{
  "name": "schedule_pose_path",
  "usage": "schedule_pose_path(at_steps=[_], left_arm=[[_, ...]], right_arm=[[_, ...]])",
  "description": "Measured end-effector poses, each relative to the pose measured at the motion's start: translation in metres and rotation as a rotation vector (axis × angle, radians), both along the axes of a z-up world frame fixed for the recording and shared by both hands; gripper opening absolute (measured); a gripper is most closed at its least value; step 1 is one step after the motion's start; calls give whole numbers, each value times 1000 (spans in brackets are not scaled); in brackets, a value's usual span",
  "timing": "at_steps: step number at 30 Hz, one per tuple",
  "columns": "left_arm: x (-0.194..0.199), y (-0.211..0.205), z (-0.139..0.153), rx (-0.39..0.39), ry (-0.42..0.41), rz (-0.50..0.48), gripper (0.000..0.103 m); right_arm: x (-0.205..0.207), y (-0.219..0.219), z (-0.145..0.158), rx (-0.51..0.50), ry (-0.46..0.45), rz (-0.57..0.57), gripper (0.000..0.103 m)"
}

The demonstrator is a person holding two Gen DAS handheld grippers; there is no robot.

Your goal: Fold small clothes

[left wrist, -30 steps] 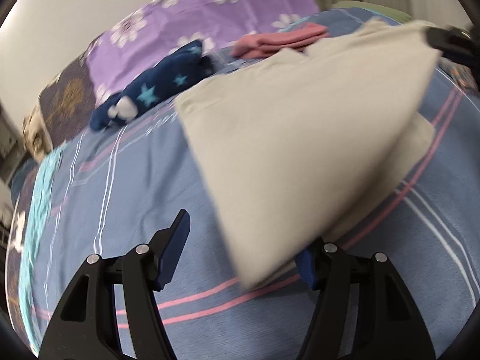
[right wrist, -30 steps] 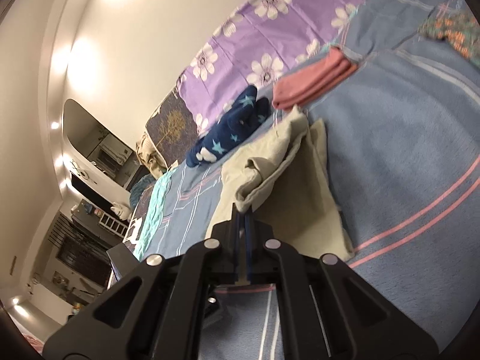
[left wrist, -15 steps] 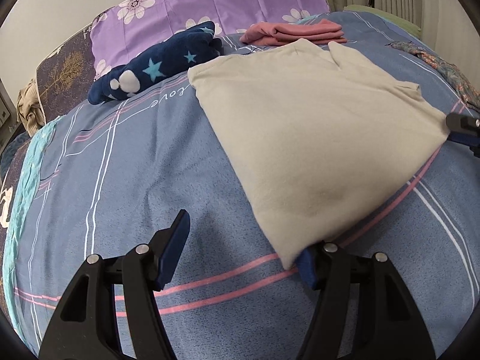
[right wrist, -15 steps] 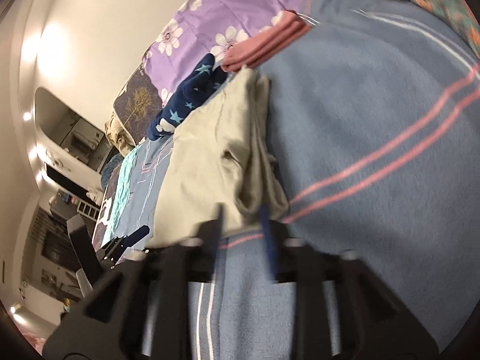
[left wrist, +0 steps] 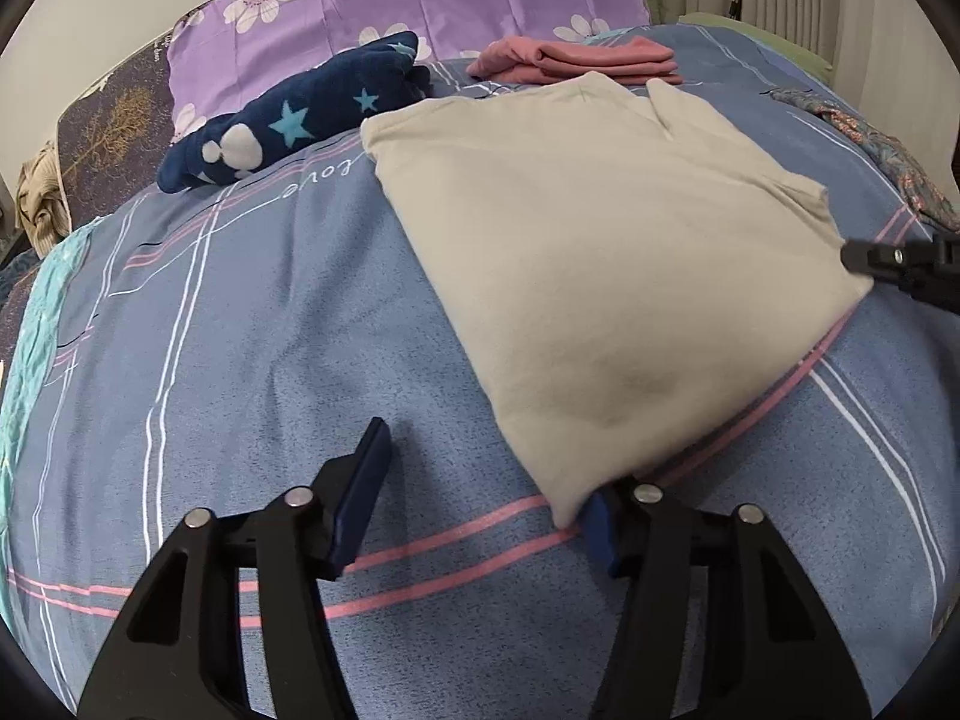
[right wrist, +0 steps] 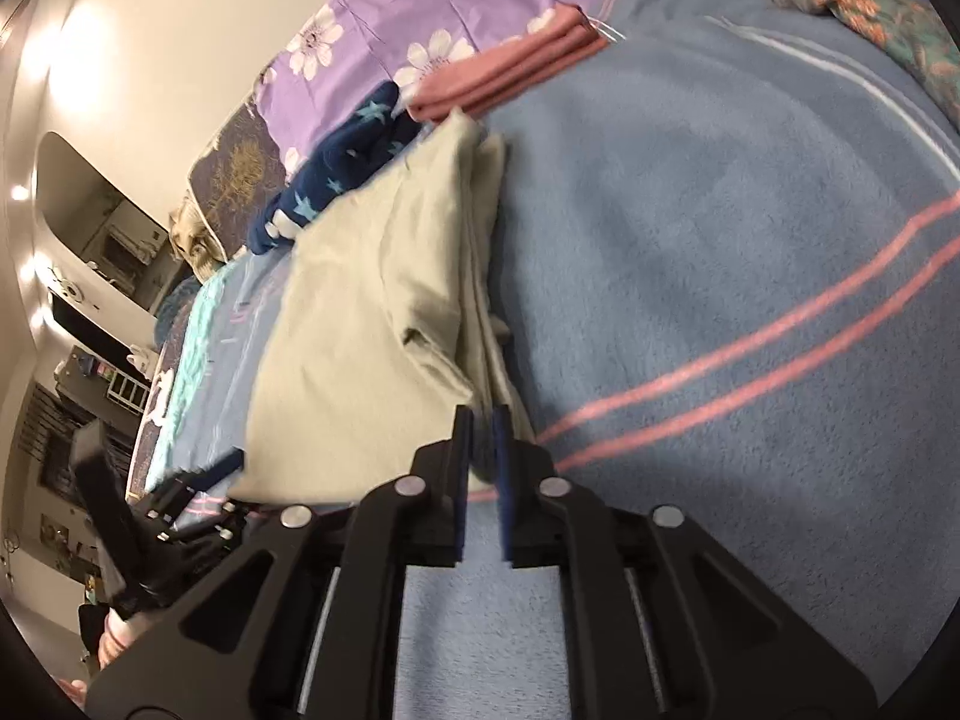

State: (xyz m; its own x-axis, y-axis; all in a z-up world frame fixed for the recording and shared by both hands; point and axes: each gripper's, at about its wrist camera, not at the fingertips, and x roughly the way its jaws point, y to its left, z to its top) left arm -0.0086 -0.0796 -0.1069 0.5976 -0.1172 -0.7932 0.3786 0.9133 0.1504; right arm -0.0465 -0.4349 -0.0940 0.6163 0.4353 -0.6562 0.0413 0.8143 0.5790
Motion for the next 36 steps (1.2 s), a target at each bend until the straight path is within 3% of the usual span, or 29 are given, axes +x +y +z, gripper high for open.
schedule_pose_path(at_steps=[1,3,7,12,14,15,20,21,25,28,31,36], left_arm=[[-1,-1,0,1,-3,-6,53],[-2,-2,-1,7,-7,-9,52],[-2,-3,-2,8,-6,-10,52],[-2,-3,-3,10,-10,-7,53],[-1,-2,-3,5,-8,-4,54],[-1,-2,-4,1,-6,-3,54],[1,0,-5,-22,14,-5,54],[2,0,-6,-25,19,-6,54],[2,1,-7,-36,27,-7,54],[2,1,-7,-40,25,-6,54],[2,1,-7,-39,25,-7,54],[1,1,-7,-38,21,-6,55]], right_arm=[[2,-1,5,-9,-13,-4,26],[14,-5,21,-37,-51,-13,38],[64,-13,39,-30,-82,17,38],[148,-13,23,-28,-16,32,38],[171,-7,13,-25,8,42,27],[179,-2,10,-18,12,64,3],[166,2,39,-54,-185,47,3],[170,1,36,-67,-173,48,3],[188,-3,-10,-112,23,40,4],[174,-13,-5,-98,10,-9,12],[151,-22,16,-72,-49,-8,12],[82,7,51,11,-186,227,12]])
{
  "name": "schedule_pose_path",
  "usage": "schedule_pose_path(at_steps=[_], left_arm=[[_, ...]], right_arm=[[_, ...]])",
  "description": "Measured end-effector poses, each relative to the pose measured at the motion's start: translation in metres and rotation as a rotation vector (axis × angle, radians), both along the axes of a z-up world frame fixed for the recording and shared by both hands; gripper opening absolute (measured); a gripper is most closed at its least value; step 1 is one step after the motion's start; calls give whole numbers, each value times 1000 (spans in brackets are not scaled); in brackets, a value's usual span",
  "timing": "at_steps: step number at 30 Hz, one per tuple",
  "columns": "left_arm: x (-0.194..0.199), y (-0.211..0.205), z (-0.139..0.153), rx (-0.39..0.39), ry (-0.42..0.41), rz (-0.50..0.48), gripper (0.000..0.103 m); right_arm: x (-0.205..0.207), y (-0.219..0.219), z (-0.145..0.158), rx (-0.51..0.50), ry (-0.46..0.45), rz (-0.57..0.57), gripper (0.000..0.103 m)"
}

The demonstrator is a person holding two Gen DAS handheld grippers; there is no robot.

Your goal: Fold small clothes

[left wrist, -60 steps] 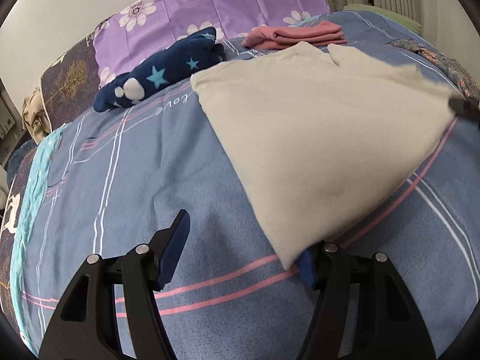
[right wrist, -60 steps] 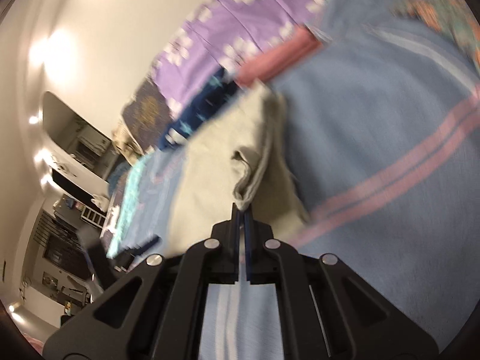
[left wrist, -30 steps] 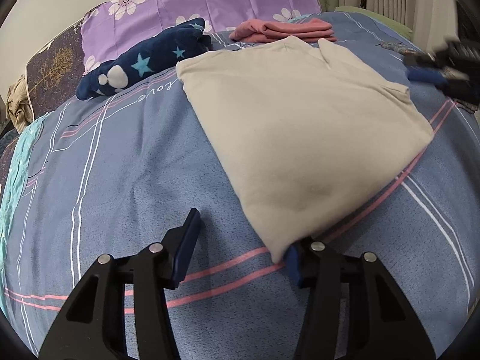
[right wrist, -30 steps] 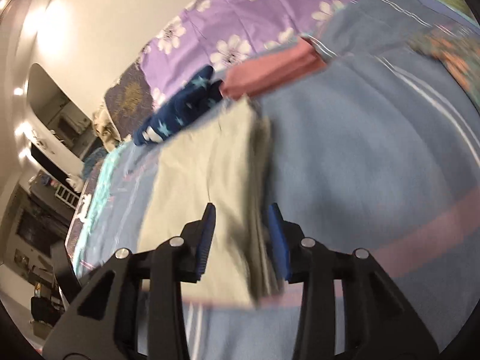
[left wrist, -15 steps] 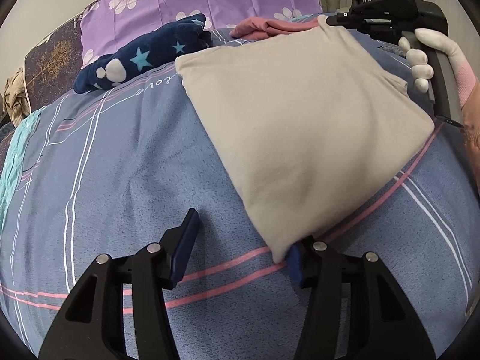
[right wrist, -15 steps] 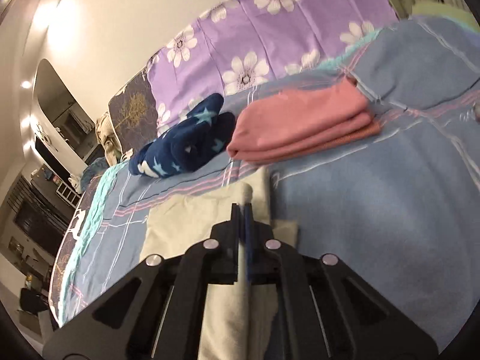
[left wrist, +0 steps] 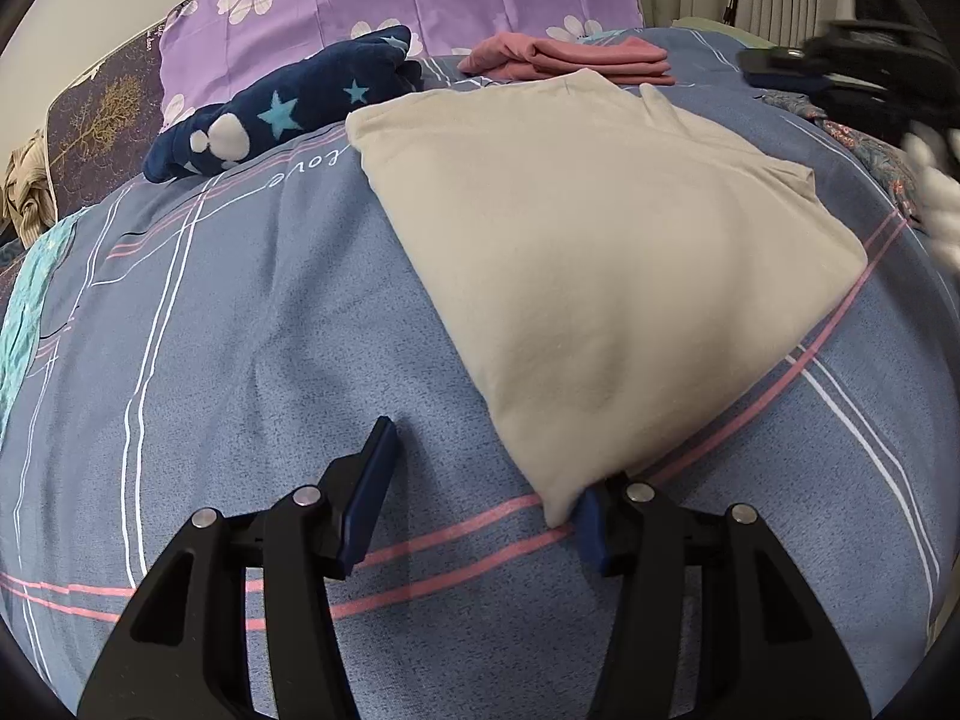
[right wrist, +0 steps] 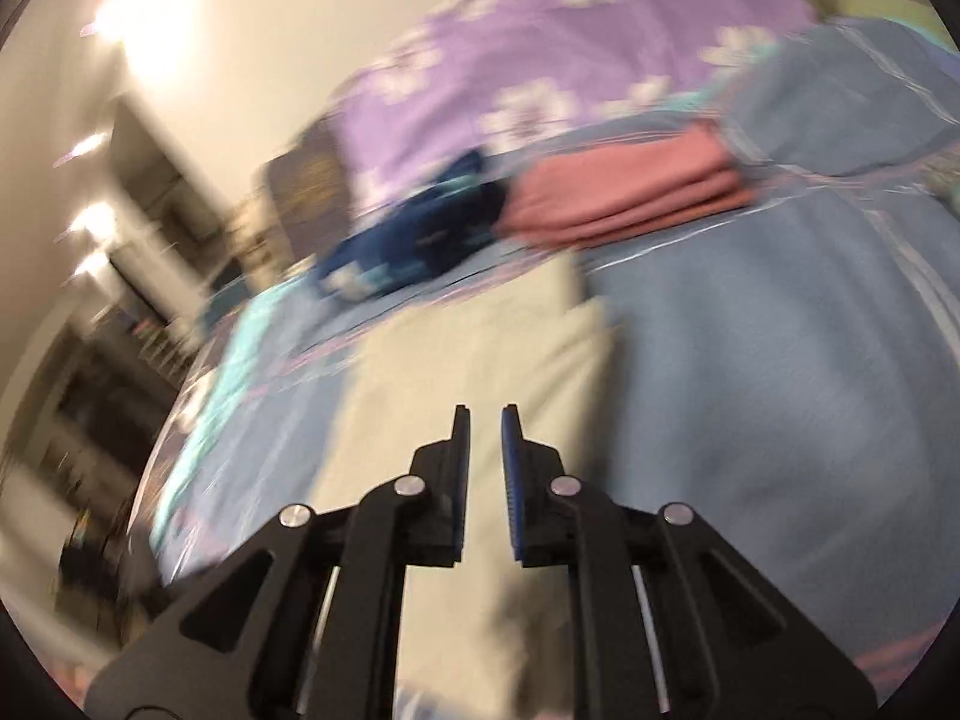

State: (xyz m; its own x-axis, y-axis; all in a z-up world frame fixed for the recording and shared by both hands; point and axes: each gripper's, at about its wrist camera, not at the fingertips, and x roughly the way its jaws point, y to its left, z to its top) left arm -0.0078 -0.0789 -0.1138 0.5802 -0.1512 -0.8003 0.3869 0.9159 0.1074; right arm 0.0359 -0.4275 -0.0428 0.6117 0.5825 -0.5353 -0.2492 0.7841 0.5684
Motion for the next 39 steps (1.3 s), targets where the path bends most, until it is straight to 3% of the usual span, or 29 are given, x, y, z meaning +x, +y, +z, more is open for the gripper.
schedule_pose_path(at_steps=[1,3,4,5,8,10,12,14,15,18,20,23,25,27,30,32,34,36,39], left_arm=[[0,0,0,1,-1,0,55],[-1,-1,0,3,-4,1,55],[-1,-1,1,2,-4,-1,55],[-2,0,2,-2,-5,-3,56],[-3,2,4,-25,-2,-12,55],[-6,9,7,-95,33,-42,47],[-9,17,13,-177,79,-79,26],[-14,24,21,-258,126,-111,12],[-18,28,28,-315,144,-124,11],[-23,30,44,-397,123,-156,11],[-20,24,48,-403,101,-158,11],[-7,9,35,-360,110,-151,11],[2,-3,7,-243,168,-130,12],[-4,-5,2,-233,127,-138,12],[-7,-3,13,-238,143,-143,14],[-8,-2,20,-237,139,-144,15],[-8,-2,27,-245,113,-148,23],[-5,-2,34,-249,82,-144,36],[7,4,36,-246,56,-99,50]], right_arm=[[-10,8,-2,0,-1,41,12],[-25,23,-20,-123,57,51,13],[-28,27,-33,-234,100,12,0],[-34,28,-50,-308,126,-17,0],[-52,21,-63,-257,145,-52,0],[-59,24,-59,-287,136,-64,0],[-62,29,-58,-328,127,-60,0],[-64,27,-60,-319,134,-62,0],[-63,28,-60,-309,139,-66,0],[-60,31,-60,-297,142,-75,0],[-61,33,-60,-298,139,-78,1],[-64,33,-60,-297,136,-87,2],[-64,33,-61,-293,135,-91,2],[-66,33,-61,-290,138,-88,3],[-71,31,-55,-282,134,-83,5],[-72,26,-42,-268,109,-91,11],[-70,21,-24,-258,49,-100,23],[-61,17,-13,-266,12,-110,28],[-40,9,-9,-286,25,-136,50]])
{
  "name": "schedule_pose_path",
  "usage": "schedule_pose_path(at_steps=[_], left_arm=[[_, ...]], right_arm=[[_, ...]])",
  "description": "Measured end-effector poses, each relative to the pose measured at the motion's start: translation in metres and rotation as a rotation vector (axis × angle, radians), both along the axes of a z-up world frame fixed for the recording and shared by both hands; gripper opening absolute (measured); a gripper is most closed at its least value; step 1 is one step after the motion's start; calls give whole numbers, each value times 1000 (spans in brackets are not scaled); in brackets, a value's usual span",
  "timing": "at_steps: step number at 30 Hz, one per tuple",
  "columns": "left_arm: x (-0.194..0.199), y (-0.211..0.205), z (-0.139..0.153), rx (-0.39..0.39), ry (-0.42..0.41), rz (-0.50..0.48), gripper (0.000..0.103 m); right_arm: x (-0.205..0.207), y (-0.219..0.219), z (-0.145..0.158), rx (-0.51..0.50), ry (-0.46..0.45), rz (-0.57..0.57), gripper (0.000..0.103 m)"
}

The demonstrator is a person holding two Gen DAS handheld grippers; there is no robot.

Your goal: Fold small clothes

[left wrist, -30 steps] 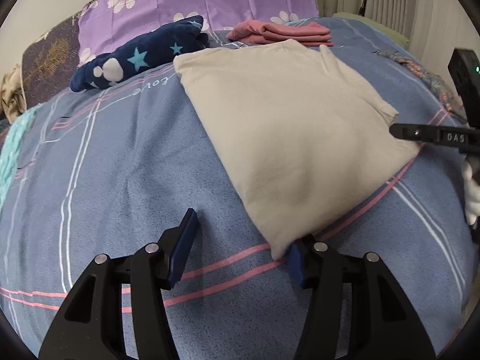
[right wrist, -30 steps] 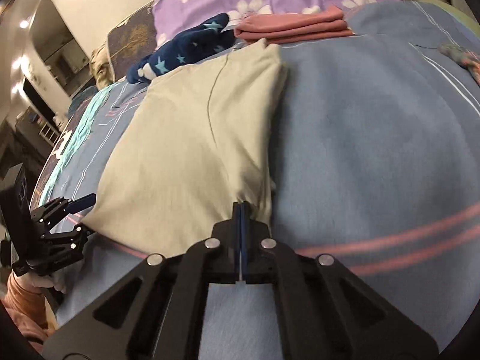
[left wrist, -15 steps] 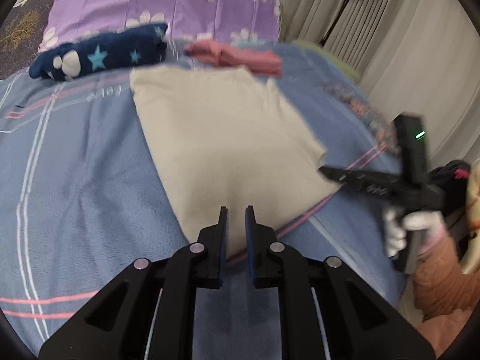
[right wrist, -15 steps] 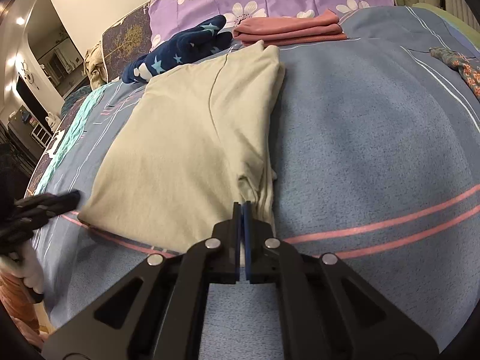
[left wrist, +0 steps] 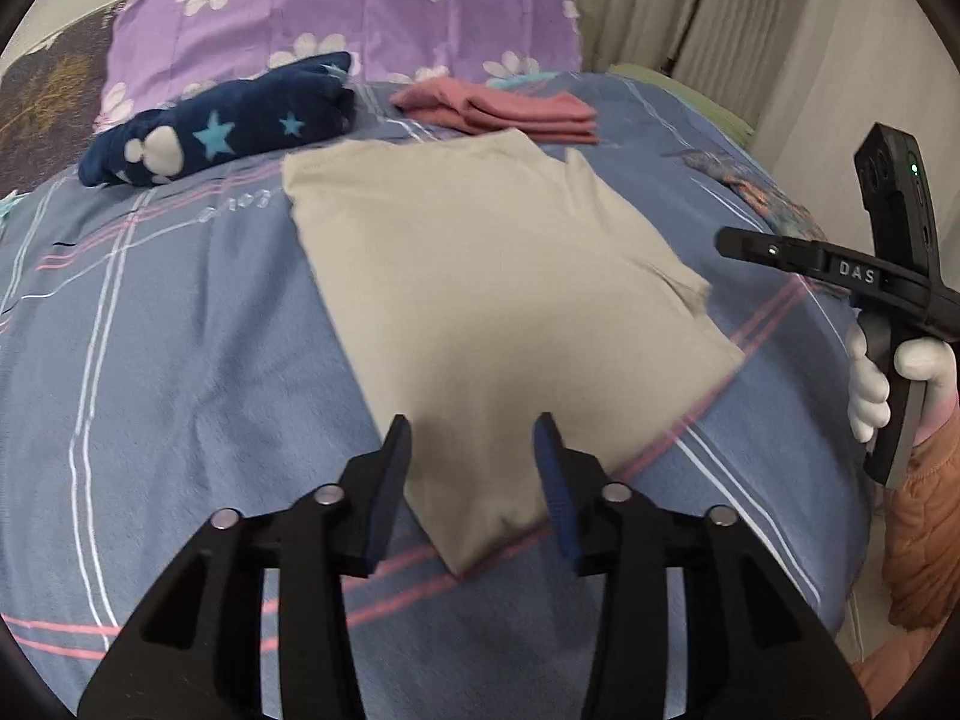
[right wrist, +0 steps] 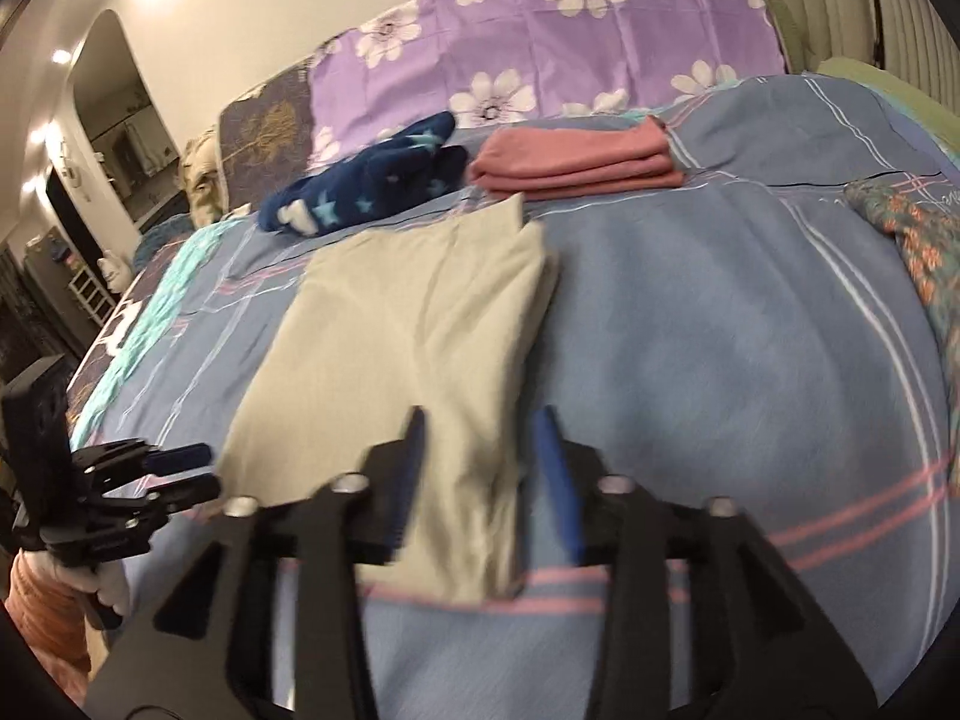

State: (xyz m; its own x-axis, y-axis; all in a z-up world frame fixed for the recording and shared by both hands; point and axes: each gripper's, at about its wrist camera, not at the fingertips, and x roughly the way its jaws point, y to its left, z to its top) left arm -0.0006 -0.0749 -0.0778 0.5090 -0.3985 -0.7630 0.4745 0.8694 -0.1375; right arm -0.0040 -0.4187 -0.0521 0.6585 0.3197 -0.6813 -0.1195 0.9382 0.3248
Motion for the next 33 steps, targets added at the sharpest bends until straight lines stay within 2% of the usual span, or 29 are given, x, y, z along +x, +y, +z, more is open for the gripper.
schedule_pose_path(at_steps=[4,6,10,11,12,20,28,33], left_arm=[[25,17,-8,-32,54,93,52],[33,20,-14,-36,79,101,52],[49,21,-21,-93,125,67,53],[52,19,-21,-97,128,61,56],[54,19,-22,-97,128,59,63],[71,13,-27,-120,148,23,76],[95,12,-27,-197,179,24,78],[119,4,-29,-190,188,33,78]], right_arm=[[26,-7,-12,20,67,-19,51],[30,-4,-18,25,81,-1,51],[35,5,-26,21,93,28,54],[36,5,-27,23,95,31,54],[39,6,-29,26,99,33,54],[50,13,-39,50,119,59,56],[62,14,-46,75,129,78,60],[75,13,-49,105,150,102,62]])
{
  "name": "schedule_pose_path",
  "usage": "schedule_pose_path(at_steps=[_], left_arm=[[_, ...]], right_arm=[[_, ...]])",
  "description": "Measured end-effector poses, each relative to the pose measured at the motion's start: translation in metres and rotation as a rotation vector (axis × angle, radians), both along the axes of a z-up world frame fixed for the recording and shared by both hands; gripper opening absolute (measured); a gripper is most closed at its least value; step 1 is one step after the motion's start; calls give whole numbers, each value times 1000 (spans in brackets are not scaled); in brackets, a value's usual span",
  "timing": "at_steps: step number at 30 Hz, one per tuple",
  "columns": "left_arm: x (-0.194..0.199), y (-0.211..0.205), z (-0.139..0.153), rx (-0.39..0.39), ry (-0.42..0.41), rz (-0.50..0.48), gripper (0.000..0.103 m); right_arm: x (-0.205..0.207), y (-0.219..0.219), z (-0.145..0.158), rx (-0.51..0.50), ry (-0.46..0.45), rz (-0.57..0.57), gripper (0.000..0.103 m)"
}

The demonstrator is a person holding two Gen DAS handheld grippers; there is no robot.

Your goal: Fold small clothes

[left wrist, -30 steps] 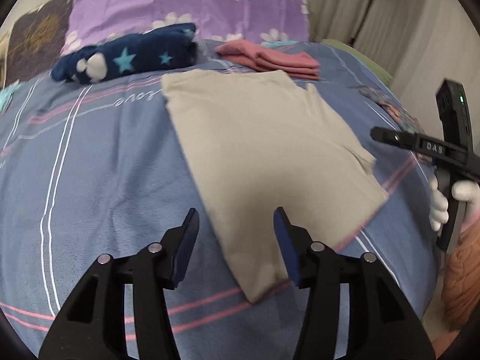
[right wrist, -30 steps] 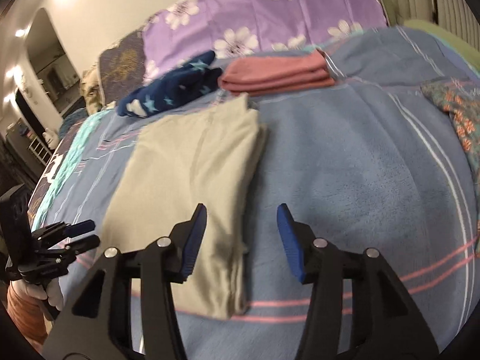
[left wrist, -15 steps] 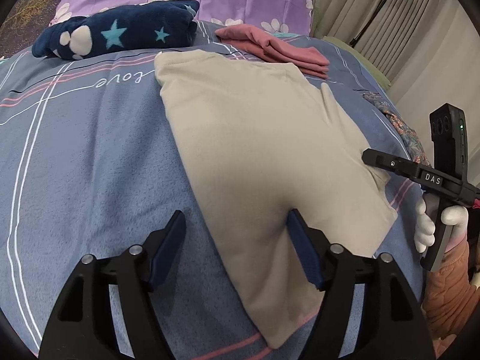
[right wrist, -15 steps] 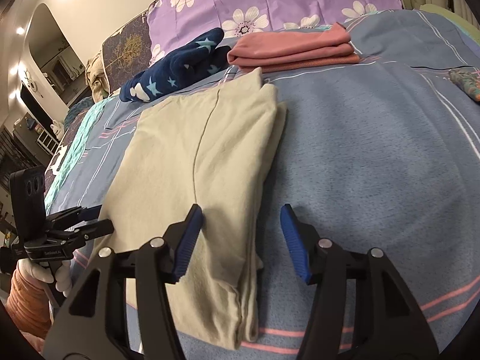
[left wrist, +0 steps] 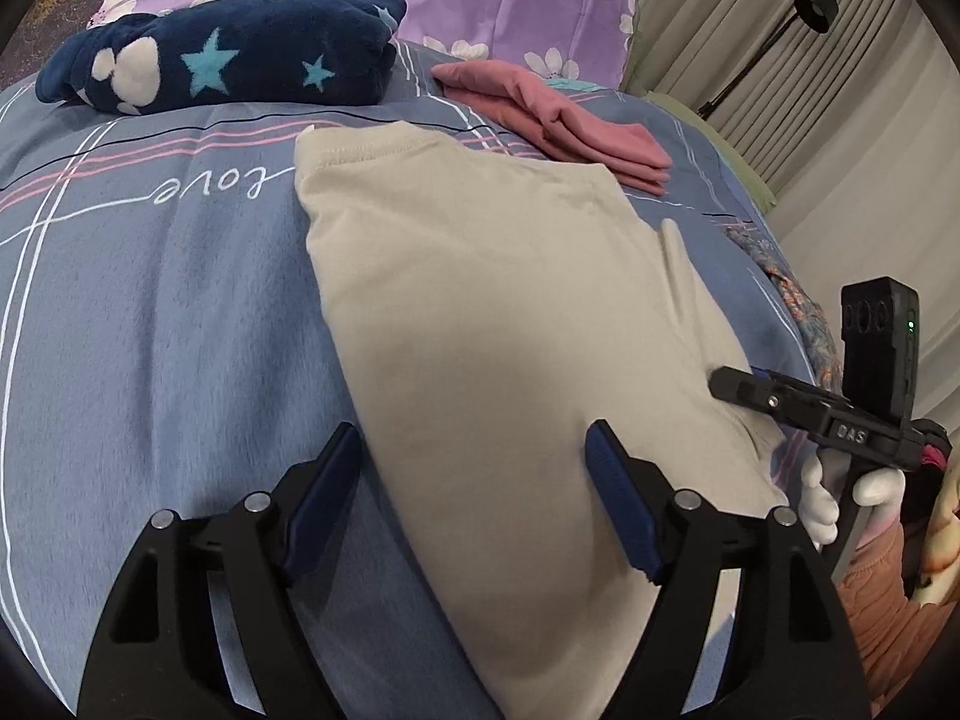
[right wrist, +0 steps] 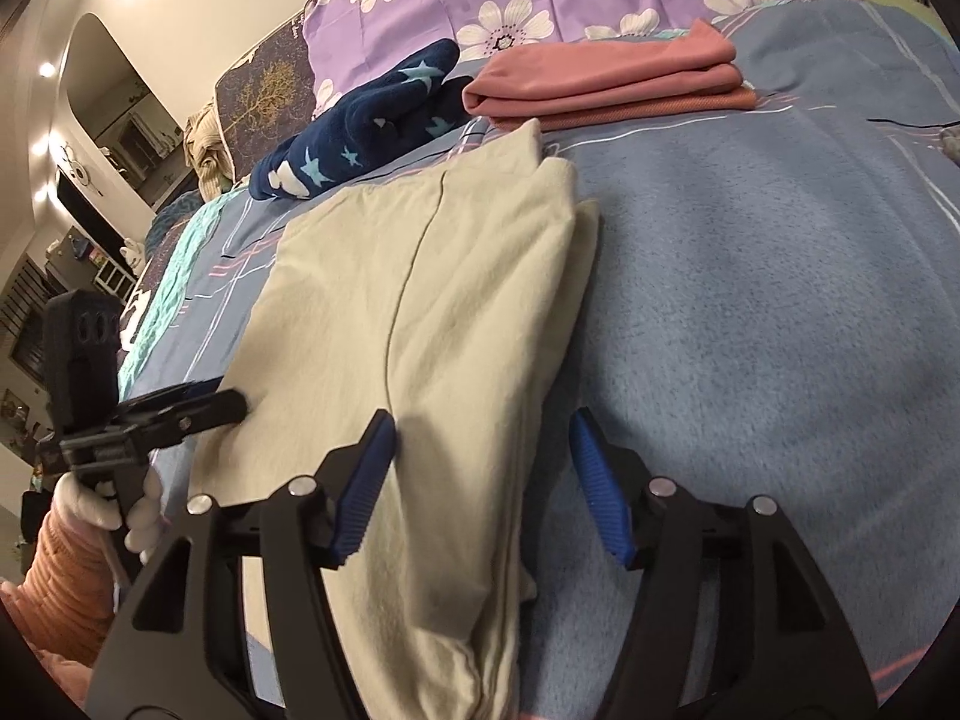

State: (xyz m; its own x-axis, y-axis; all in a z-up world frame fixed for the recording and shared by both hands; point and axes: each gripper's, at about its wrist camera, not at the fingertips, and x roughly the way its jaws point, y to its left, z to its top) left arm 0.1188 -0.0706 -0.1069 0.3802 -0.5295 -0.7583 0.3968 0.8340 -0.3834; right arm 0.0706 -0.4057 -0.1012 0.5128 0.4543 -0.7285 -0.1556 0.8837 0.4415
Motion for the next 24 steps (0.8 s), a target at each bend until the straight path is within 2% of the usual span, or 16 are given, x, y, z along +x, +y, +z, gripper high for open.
schedule_pose_path(at_steps=[9,13,17,19,20,22,24], left_arm=[[38,-9,-6,-56,30,-17,78],[51,-11,-6,-76,37,-14,76],[59,-15,-6,-39,16,-1,56],[61,-14,-5,-29,5,13,41],[60,-14,-3,-27,-4,20,32],[56,-12,2,-26,-33,31,26],[49,-11,13,-25,-76,34,21]], right_arm=[[38,-3,-8,76,32,49,62],[55,-5,-12,115,38,44,55],[66,-3,-12,116,43,38,47],[67,-1,-11,94,37,22,33],[65,1,-9,78,25,14,29],[58,8,-1,26,-19,2,19],[46,22,14,-71,-94,-1,16]])
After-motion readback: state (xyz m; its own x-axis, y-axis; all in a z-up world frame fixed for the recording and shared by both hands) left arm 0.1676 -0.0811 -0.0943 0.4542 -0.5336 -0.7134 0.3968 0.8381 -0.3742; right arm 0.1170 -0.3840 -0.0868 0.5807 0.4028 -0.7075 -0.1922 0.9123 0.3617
